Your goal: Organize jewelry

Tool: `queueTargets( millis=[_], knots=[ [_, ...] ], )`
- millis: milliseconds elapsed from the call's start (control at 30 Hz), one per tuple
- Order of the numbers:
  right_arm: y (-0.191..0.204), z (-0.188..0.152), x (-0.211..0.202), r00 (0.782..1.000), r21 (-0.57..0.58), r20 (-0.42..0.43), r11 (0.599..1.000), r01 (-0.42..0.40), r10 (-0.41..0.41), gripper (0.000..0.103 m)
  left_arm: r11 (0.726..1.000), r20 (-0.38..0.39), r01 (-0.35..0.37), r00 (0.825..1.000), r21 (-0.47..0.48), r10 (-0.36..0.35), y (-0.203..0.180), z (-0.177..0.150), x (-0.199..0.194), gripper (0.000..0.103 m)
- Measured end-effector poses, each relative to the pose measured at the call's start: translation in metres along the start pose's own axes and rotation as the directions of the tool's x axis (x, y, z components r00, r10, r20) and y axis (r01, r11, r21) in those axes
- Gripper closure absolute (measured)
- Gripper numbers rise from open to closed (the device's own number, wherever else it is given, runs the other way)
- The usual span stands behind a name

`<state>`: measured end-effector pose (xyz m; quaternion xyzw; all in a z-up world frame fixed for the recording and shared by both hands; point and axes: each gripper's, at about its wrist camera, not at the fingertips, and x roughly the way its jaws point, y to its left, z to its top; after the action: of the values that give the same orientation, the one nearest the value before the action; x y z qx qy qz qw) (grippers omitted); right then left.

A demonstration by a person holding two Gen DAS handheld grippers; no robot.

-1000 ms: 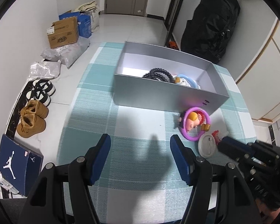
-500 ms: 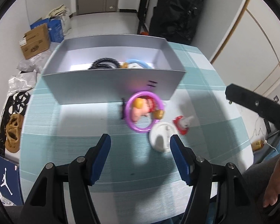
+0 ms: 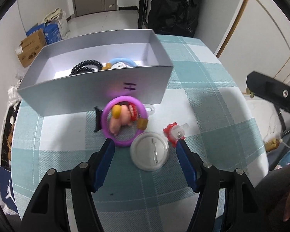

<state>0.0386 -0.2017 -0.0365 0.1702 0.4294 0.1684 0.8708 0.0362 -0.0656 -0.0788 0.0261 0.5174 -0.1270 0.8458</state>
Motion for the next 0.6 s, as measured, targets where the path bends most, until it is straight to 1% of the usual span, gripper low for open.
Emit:
queueTargets(
  millis=[133,300,367,433,500,600],
  knots=[
    [-0.0041,0.0005,-0.0003,1.0,0.017,-0.005,1.0,-0.003,0.003,0.092,0.997,0.003,-0.06,0.998,0.045,0.06,-0.0079,-0.0002,0.0017,0.042],
    [-0.006,0.0016,-0.004,1.0,0.026,0.002,1.0,-0.011,0.011,0.092,0.995,0.008,-0.071,0.997,0.066,0.071,-0.0059,-0.0027,-0.0014,0.042],
    [-0.0054,0.0017,-0.0049,1.0,0.025,0.004,1.0,-0.01,0.01,0.092,0.995,0.005,-0.07,0.998,0.072,0.07,-0.0063,-0.0035,-0.0011,0.046],
    [-0.0053,0.0021,-0.0043,1.0,0.027,0.004,1.0,-0.012,0.011,0.092,0.995,-0.008,-0.06,0.998,0.085,0.06,-0.0088,-0.0036,-0.0027,0.065],
    [-0.0047,0.0019,-0.0023,1.0,0.026,-0.001,1.0,-0.012,0.012,0.092,0.994,-0.022,-0.041,0.999,0.098,0.043,-0.012,-0.0035,-0.0026,0.065],
    [-0.003,0.0011,-0.0004,1.0,0.019,-0.004,1.0,-0.009,0.009,0.092,0.994,-0.017,-0.037,0.999,0.105,0.039,-0.013,-0.0053,-0.0043,0.065]
  ],
)
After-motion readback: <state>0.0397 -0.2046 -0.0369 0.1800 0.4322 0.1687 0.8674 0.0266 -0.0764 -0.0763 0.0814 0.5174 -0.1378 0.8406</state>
